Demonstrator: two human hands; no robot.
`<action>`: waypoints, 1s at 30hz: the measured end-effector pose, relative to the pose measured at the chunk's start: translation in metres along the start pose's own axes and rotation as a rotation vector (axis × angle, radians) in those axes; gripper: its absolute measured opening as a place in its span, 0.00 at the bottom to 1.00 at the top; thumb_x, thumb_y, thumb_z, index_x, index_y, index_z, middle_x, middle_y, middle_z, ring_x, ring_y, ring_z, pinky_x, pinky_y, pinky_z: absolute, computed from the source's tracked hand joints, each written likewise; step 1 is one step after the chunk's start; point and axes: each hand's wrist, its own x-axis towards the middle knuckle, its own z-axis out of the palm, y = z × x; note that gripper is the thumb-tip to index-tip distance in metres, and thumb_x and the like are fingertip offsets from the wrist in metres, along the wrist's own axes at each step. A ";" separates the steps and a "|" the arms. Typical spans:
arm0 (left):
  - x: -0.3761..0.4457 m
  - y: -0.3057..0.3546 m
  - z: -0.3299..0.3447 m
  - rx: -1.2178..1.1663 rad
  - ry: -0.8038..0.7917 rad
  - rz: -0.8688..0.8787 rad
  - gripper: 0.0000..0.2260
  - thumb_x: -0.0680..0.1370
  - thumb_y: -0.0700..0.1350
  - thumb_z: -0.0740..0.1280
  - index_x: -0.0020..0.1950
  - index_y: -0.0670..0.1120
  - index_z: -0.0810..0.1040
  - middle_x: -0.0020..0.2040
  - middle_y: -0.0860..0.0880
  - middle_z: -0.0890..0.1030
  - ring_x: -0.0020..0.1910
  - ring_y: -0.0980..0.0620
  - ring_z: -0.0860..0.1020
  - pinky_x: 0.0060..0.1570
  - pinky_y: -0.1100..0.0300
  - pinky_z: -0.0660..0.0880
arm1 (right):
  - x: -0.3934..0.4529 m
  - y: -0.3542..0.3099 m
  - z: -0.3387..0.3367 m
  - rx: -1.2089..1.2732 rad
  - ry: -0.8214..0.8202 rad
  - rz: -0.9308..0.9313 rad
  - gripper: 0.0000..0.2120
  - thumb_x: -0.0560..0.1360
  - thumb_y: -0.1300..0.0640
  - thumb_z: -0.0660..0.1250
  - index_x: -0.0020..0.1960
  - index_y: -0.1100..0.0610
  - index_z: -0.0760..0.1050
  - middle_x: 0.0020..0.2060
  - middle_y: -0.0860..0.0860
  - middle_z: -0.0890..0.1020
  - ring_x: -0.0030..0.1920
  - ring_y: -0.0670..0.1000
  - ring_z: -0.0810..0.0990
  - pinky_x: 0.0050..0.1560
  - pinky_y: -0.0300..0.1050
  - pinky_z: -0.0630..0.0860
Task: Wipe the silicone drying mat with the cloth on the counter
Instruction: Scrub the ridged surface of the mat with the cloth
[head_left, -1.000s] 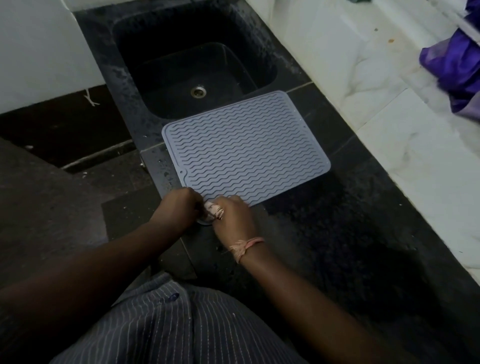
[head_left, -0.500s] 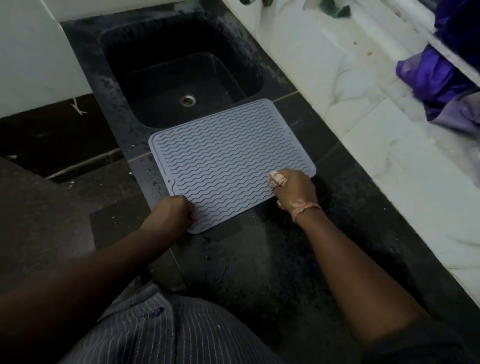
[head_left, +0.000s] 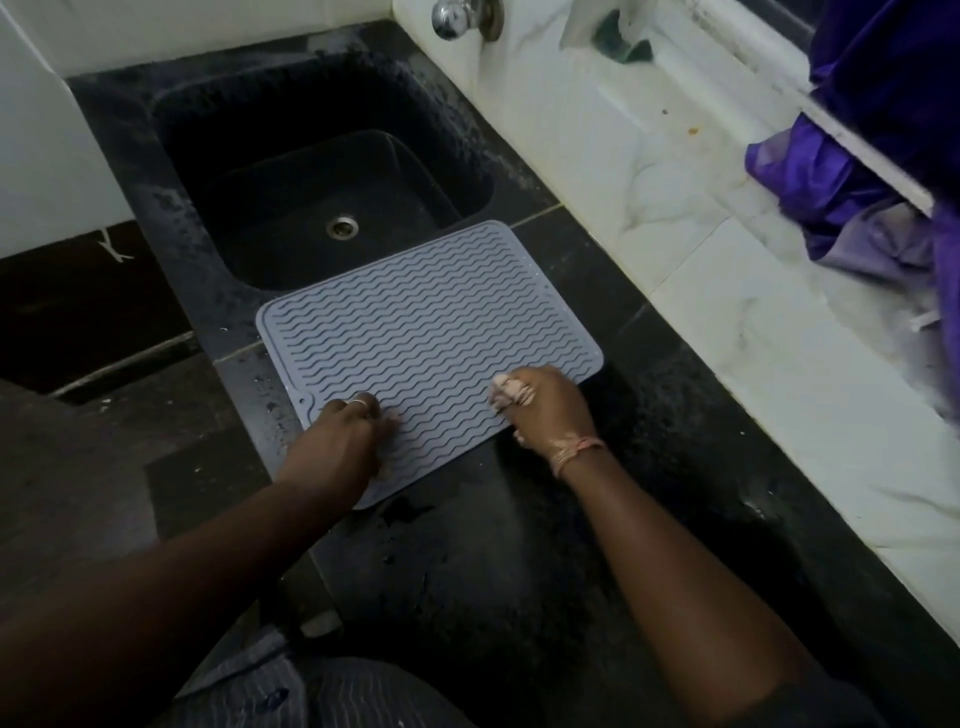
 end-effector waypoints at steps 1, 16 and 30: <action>0.001 0.000 0.000 0.004 -0.003 0.006 0.23 0.76 0.49 0.74 0.71 0.51 0.78 0.65 0.48 0.72 0.60 0.43 0.72 0.55 0.47 0.77 | 0.009 0.009 -0.012 0.011 0.038 0.034 0.07 0.75 0.57 0.76 0.39 0.49 0.83 0.36 0.41 0.82 0.37 0.48 0.83 0.34 0.44 0.81; -0.001 0.000 -0.002 0.023 0.045 -0.011 0.27 0.70 0.49 0.78 0.69 0.51 0.80 0.63 0.47 0.79 0.57 0.43 0.76 0.52 0.48 0.77 | -0.020 -0.043 0.032 0.074 0.011 -0.107 0.06 0.77 0.55 0.72 0.53 0.49 0.82 0.47 0.46 0.82 0.48 0.48 0.82 0.48 0.51 0.83; 0.008 -0.011 0.008 -0.020 0.017 -0.040 0.23 0.68 0.53 0.78 0.61 0.52 0.80 0.62 0.53 0.77 0.58 0.48 0.74 0.50 0.53 0.76 | 0.070 0.043 -0.045 -0.305 0.228 0.085 0.14 0.76 0.60 0.69 0.59 0.52 0.83 0.55 0.58 0.81 0.54 0.64 0.80 0.61 0.52 0.77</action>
